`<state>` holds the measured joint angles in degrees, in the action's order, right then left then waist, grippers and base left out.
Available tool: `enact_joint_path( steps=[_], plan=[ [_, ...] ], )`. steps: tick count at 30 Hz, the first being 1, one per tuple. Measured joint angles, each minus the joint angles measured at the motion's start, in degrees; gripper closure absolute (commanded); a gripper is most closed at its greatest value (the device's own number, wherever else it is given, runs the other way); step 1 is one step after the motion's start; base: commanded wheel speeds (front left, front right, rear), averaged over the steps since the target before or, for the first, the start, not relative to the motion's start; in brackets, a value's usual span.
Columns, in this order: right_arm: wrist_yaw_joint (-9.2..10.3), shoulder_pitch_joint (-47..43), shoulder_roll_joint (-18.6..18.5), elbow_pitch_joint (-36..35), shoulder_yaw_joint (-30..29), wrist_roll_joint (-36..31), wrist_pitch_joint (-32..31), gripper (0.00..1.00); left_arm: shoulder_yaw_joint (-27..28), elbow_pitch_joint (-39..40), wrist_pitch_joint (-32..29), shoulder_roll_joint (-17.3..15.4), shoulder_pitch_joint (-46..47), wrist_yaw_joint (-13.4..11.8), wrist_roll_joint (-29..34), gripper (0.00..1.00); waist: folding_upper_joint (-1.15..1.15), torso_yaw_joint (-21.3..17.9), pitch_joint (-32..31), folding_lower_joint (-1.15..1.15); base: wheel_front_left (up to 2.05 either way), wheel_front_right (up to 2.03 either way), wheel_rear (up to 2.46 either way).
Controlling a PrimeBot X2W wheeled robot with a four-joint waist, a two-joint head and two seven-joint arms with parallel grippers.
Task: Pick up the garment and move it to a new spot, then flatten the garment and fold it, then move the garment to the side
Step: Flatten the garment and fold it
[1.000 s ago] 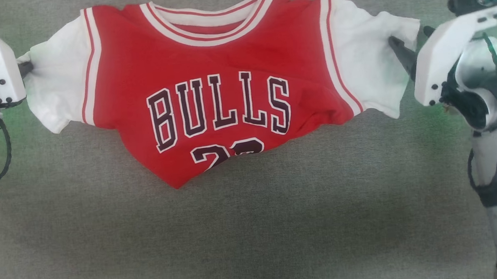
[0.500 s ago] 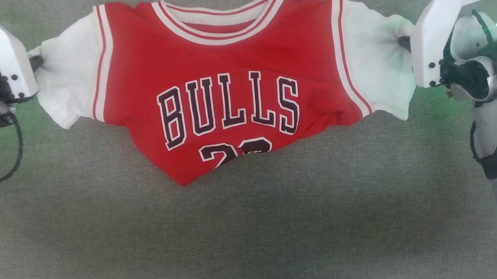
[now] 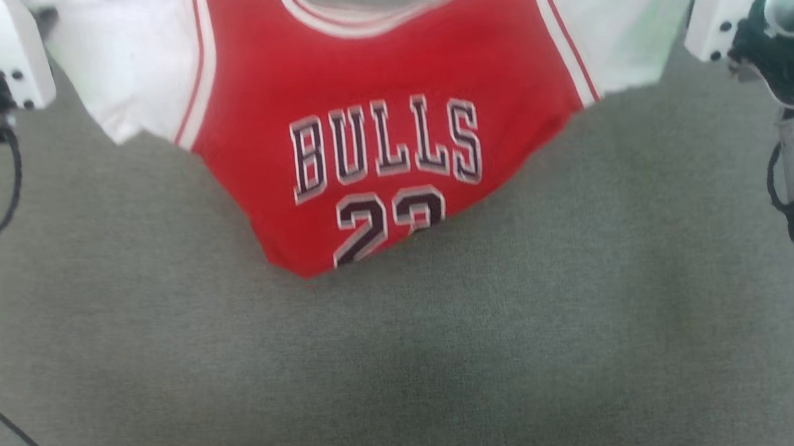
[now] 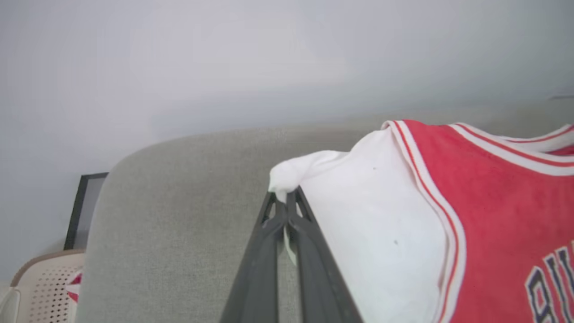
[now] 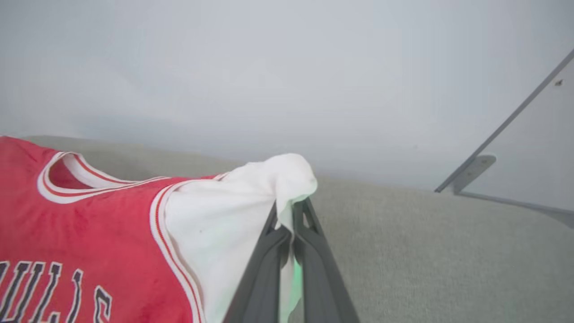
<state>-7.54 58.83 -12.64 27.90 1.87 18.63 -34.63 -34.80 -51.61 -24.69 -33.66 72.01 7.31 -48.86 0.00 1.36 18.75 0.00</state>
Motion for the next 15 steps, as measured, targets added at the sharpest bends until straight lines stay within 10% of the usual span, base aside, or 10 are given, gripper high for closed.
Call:
enact_joint_path(
  steps=[15],
  plan=[
    [0.00, 9.99, 1.71, 5.38, 1.91, 1.21, 17.93, 1.00, 0.21, 5.66, 5.26, -1.99, 8.82, -1.51, 3.47, 1.00, 0.00, 0.55, -11.99, 0.00, 0.00, 0.00, 0.00]
  ],
)
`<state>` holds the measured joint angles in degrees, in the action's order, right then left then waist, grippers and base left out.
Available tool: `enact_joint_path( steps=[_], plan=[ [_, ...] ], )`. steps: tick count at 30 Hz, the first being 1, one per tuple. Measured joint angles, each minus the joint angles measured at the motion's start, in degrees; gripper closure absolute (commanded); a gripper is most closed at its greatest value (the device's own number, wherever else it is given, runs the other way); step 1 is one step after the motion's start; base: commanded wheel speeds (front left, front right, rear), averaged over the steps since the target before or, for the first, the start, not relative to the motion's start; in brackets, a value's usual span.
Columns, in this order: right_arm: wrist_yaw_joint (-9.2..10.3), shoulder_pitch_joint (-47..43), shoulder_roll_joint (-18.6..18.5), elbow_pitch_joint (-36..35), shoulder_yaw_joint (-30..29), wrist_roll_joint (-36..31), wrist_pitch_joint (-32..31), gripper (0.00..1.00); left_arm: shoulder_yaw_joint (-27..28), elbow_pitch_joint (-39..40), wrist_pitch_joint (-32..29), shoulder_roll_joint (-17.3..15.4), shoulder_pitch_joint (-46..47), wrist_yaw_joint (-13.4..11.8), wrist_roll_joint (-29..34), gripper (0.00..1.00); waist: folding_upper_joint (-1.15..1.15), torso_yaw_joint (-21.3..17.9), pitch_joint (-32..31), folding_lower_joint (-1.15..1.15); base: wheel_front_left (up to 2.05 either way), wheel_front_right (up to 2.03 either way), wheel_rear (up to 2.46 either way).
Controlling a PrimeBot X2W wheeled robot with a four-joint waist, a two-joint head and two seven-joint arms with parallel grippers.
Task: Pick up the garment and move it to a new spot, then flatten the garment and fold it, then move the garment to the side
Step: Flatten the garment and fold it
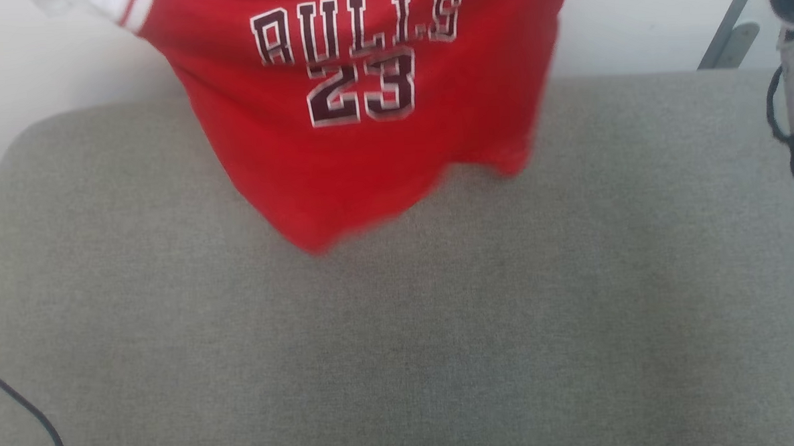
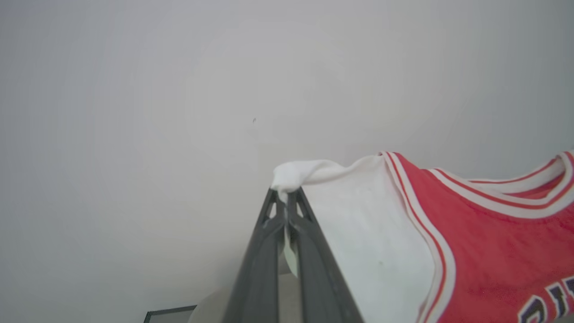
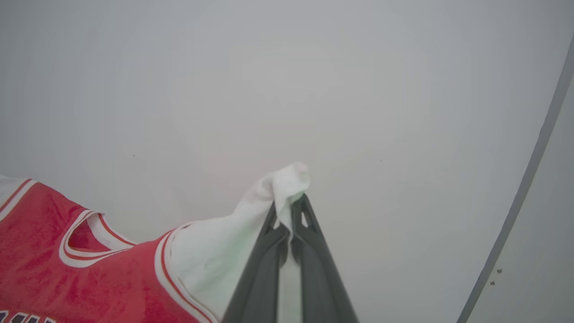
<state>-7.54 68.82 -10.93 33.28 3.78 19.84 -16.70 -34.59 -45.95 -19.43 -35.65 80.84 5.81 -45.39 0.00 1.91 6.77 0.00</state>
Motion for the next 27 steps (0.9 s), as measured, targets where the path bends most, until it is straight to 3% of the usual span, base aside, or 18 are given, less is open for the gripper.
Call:
enact_joint_path(
  steps=[12, 21, 27],
  plan=[
    [0.01, 6.05, -0.65, 5.48, 1.07, -0.25, 5.13, 1.00, 0.16, 4.22, 0.57, -1.12, 2.98, -0.91, 0.52, 1.00, 0.00, -0.25, -0.83, 0.00, 0.00, 0.00, 0.00],
    [0.00, 13.17, -2.55, 9.02, 4.05, -2.49, 10.17, 1.00, 0.16, 6.72, 4.98, 0.19, 6.71, -1.96, 2.60, 1.00, 0.00, -0.47, 7.39, 0.00, 0.00, 0.00, 0.00],
    [0.00, 20.56, -5.25, 12.23, 6.27, -7.36, 20.05, 1.00, 0.09, 5.78, 11.54, 3.23, 12.60, -3.12, 5.28, 1.00, 0.00, -0.34, 15.02, 0.00, 0.00, 0.00, 0.00]
  ],
)
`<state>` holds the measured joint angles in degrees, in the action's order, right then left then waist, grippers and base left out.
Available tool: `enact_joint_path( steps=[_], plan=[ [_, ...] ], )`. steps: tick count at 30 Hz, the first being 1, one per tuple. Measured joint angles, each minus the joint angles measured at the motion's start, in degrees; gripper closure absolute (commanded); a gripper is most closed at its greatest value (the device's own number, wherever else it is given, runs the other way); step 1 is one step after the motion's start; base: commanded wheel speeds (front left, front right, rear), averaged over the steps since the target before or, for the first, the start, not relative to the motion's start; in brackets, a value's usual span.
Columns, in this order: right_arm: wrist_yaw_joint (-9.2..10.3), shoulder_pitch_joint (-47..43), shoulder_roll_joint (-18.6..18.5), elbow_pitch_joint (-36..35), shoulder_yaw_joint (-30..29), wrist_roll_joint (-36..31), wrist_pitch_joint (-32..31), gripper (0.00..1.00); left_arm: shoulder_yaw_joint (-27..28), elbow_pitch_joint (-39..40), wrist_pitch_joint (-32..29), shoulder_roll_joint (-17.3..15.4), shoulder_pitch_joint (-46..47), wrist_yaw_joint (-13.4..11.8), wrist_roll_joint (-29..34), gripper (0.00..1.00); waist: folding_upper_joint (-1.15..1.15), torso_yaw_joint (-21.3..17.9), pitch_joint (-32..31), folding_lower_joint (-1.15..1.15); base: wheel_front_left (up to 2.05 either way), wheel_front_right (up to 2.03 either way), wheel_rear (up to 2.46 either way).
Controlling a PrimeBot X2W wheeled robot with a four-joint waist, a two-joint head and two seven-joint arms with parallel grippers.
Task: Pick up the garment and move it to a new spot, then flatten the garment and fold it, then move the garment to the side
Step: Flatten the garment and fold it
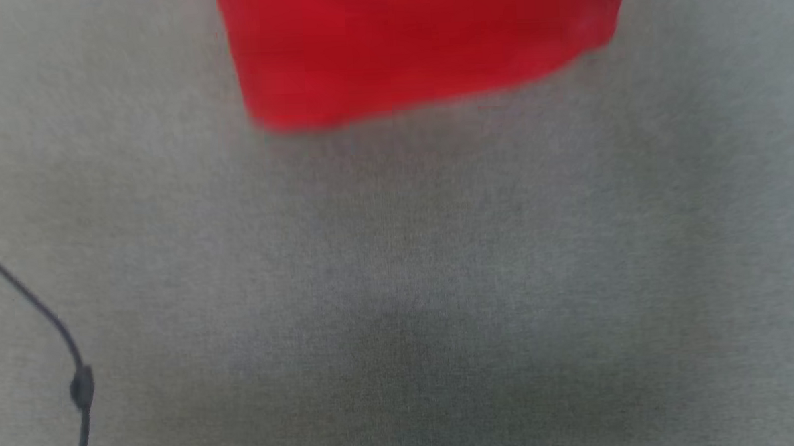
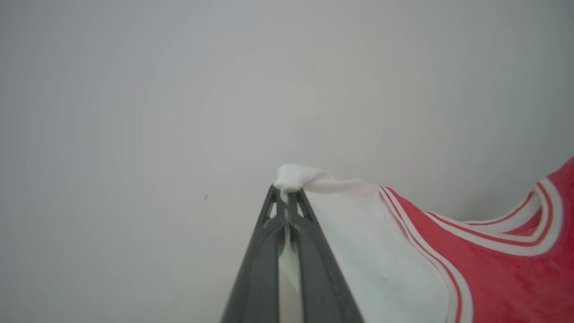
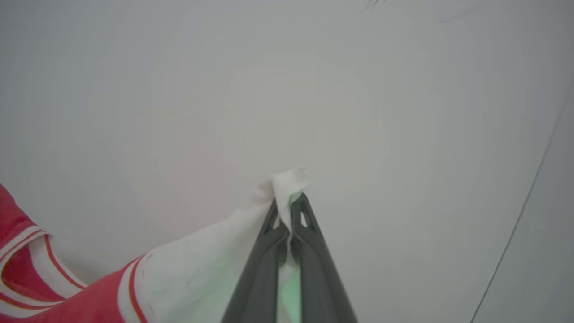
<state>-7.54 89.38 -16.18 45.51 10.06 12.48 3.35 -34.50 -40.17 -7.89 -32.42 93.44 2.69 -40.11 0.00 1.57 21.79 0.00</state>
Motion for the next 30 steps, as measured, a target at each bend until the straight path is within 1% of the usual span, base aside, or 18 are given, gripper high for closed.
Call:
enact_joint_path(
  steps=[2, 4, 7, 8, 11, 13, 14, 16, 18, 21, 23, 25, 26, 28, 30],
  plan=[
    [0.00, 2.34, -0.53, 1.51, 0.10, -2.52, 4.50, 1.00, 0.23, -0.79, 3.14, 0.65, 2.57, -0.93, 1.32, 1.00, 0.00, 0.11, 2.54, 0.00, 0.00, 0.00, 0.00],
    [0.00, 4.93, -1.16, 2.81, -0.11, -5.60, 8.48, 1.00, 0.34, -1.29, 7.36, 1.01, 4.99, -1.31, 2.80, 1.00, 0.00, 0.28, 4.94, 0.00, 0.00, 0.00, 0.00],
    [0.00, 7.51, -2.02, 2.34, -2.50, -11.79, 11.32, 1.00, 1.19, -2.58, 13.92, 2.22, 8.16, -2.54, 4.55, 1.00, 0.00, 0.66, 8.29, 0.00, 0.00, 0.00, 0.00],
    [0.00, 7.91, -2.41, 1.12, -3.57, -14.05, 11.40, 1.00, 1.49, -2.79, 16.29, 2.64, 8.87, -2.69, 4.71, 1.00, 0.00, 0.87, 9.33, 0.01, 0.00, 0.00, 0.00],
    [0.01, 7.87, -2.41, -8.18, -5.37, -20.23, 11.63, 1.00, 2.65, -3.35, 21.17, 3.87, 10.14, -2.69, 4.90, 1.00, 0.00, 1.69, 12.05, 0.00, 0.00, 0.00, 0.00],
    [0.01, 5.63, -2.44, -13.00, -4.50, -22.74, 11.77, 1.00, 2.93, -3.39, 22.28, 4.16, 10.00, -2.14, 5.67, 1.00, 0.00, 2.46, 13.41, 0.00, 0.00, 0.00, 0.00],
    [0.00, 3.69, -2.50, -13.34, -4.01, -22.87, 11.76, 1.00, 3.49, -3.90, 22.45, 4.53, 9.38, -1.88, 5.24, 1.00, 0.00, 2.97, 13.82, 0.00, 0.00, 0.00, 0.00],
    [-0.01, -0.58, -2.80, -13.47, -3.09, -22.07, 11.73, 1.00, 3.33, -4.66, 22.70, 4.61, 7.10, -0.91, 5.58, 1.00, 0.00, 3.89, 14.16, 0.00, 0.00, 0.00, 0.00],
    [-0.01, -4.08, -2.77, -13.01, -3.50, -19.84, 11.70, 1.00, 3.26, -5.83, 22.71, 5.28, 4.09, 0.02, 5.16, 1.00, 0.00, 4.35, 13.77, 0.00, 0.00, 0.00, 0.00],
    [0.00, -7.43, -4.25, -11.10, -2.65, -16.51, 11.71, 1.00, 2.71, -7.38, 22.72, 6.28, 0.09, 1.57, 4.07, 1.00, 0.00, 4.66, 12.47, 0.00, 0.00, 0.00, 0.00],
    [0.00, -10.50, -4.32, -8.65, -2.38, -13.01, 11.71, 1.00, 1.69, -8.06, 22.56, 6.76, -2.66, 2.65, 3.71, 1.00, 0.00, 4.80, 11.36, 0.00, 0.00, 0.00, 0.00],
    [0.00, -14.10, -4.33, -5.90, -0.36, -10.17, 11.69, 1.00, 0.27, -8.45, 20.89, 6.95, -6.00, 3.43, 2.85, 1.00, 0.00, 4.87, 10.06, 0.00, 0.00, 0.00, 0.00],
    [0.00, -15.67, -4.05, -4.16, 0.25, -7.71, 11.57, 1.00, -0.40, -8.29, 19.97, 6.93, -7.73, 3.78, 2.13, 1.00, 0.00, 4.88, 9.35, 0.00, 0.00, 0.00, 0.00],
    [0.00, -18.34, -4.22, -2.21, 2.92, -4.34, 10.16, 1.00, -1.81, -7.77, 17.68, 6.16, -10.91, 4.17, 1.56, 1.00, 0.00, 4.82, 7.83, 0.00, 0.00, 0.00, 0.00],
    [0.00, -20.86, -4.24, -1.12, 4.87, 0.46, 7.42, 1.00, -2.21, -6.56, 15.01, 5.53, -14.50, 4.38, -0.47, 1.00, 0.00, 4.74, 6.19, 0.00, 0.00, 0.00, 0.00]
  ],
)
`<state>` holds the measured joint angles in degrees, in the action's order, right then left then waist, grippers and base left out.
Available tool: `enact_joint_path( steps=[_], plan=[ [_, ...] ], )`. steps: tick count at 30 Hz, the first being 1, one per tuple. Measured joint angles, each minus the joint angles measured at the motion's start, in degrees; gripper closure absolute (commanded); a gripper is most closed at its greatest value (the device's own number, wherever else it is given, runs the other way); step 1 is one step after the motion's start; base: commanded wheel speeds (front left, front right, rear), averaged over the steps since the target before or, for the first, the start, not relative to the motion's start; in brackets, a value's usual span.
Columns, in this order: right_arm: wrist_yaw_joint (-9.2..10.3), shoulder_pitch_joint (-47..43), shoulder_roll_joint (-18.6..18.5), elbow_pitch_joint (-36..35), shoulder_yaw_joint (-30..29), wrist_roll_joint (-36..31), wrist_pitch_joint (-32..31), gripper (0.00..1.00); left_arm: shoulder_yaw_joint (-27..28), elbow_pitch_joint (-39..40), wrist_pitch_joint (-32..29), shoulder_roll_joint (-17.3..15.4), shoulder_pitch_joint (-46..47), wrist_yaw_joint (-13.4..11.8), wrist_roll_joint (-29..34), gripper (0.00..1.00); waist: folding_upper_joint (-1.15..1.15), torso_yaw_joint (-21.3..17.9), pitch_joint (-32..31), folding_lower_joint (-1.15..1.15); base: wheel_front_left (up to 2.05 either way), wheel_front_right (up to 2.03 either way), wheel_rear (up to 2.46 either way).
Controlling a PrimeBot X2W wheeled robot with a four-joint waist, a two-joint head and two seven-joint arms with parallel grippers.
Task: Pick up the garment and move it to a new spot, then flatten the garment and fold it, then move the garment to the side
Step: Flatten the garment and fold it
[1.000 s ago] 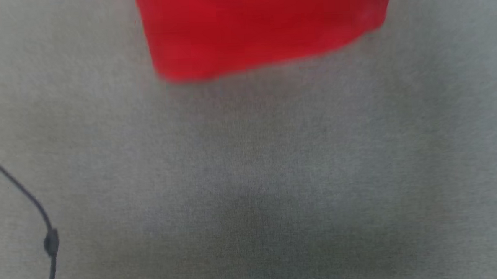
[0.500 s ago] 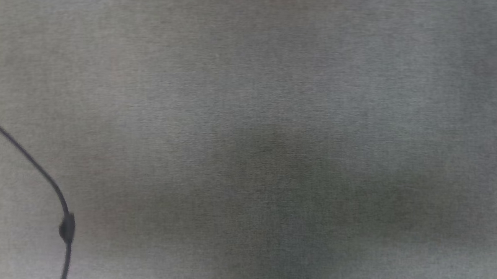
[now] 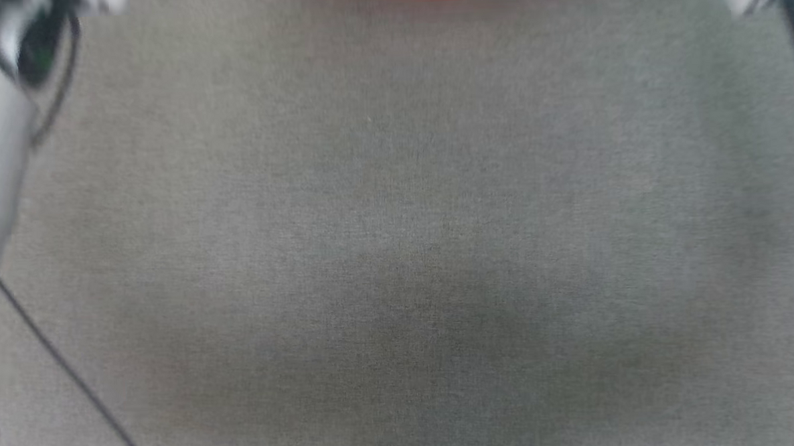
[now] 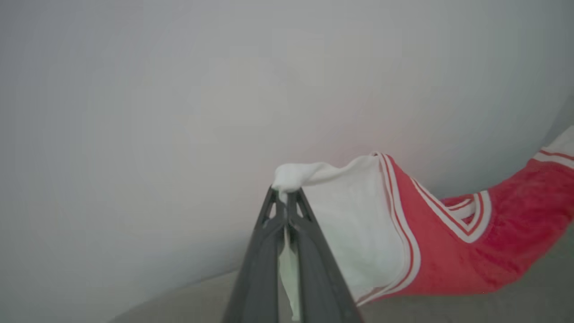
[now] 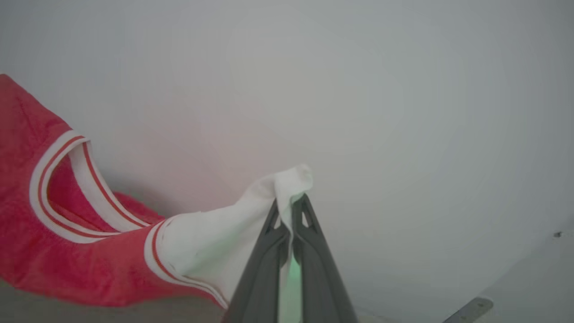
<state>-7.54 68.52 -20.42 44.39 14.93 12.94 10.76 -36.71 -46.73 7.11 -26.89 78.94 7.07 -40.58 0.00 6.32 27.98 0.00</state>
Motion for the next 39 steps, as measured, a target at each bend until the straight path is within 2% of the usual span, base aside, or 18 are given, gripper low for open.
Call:
enact_joint_path(
  steps=[4, 5, 7, 9, 12, 16, 22, 28, 39],
  plan=[
    [0.00, -6.06, -1.71, -1.66, 6.32, 9.04, -5.72, 1.00, -1.57, 4.03, -6.47, -2.53, -8.10, 0.10, -3.25, 1.00, 0.00, -0.20, -3.34, 0.00, 0.00, 0.00, 0.00],
    [0.00, -9.45, -3.32, -3.81, 9.42, 13.40, -9.66, 1.00, -2.27, 7.08, -10.10, -4.31, -13.15, 0.10, -5.39, 1.00, 0.00, -0.33, -5.08, 0.00, 0.00, 0.00, 0.00],
    [0.00, -12.80, -5.30, -6.62, 11.92, 17.59, -13.32, 1.00, -2.79, 11.20, -12.92, -6.58, -18.09, 0.05, -6.55, 1.00, 0.00, -0.46, -6.80, 0.00, 0.00, 0.00, 0.00],
    [0.00, -16.09, -7.66, -10.26, 14.57, 20.95, -15.86, 1.00, -3.03, 15.84, -15.30, -9.06, -23.36, -1.09, -8.45, 1.00, 0.00, -0.59, -8.39, 0.00, 0.00, 0.00, 0.00],
    [-0.01, -21.62, -11.59, -16.93, 18.94, 25.55, -19.15, 1.00, -3.03, 24.15, -17.57, -12.91, -32.43, -4.10, -10.53, 1.00, 0.00, -0.79, -10.62, 0.00, 0.00, 0.00, 0.00],
    [0.00, -28.44, -17.22, -23.53, 22.03, 30.85, -23.07, 1.00, -2.33, 35.15, -18.36, -18.80, -44.80, -9.85, -13.45, 1.00, 0.00, -1.11, -13.09, 0.00, 0.00, 0.00, 0.00],
    [0.00, -36.96, -23.90, -31.62, 25.60, 36.00, -27.38, 1.00, -1.38, 47.09, -17.31, -25.20, -60.32, -18.16, -16.94, 1.00, 0.00, -1.34, -15.42, 0.00, 0.00, 0.00, 0.00],
    [0.00, -43.68, -29.44, -38.27, 28.35, 40.65, -32.15, 1.00, -0.52, 53.52, -14.86, -28.61, -70.75, -24.43, -19.47, 1.00, 0.00, -1.56, -16.61, 0.00, 0.00, 0.00, 0.00],
    [0.00, -53.32, -34.77, -44.12, 29.19, 47.32, -38.53, 1.00, 0.81, 58.18, -12.05, -29.84, -81.40, -29.22, -24.52, 1.00, 0.00, -2.41, -16.75, 0.00, 0.00, 0.00, 0.00]
  ],
)
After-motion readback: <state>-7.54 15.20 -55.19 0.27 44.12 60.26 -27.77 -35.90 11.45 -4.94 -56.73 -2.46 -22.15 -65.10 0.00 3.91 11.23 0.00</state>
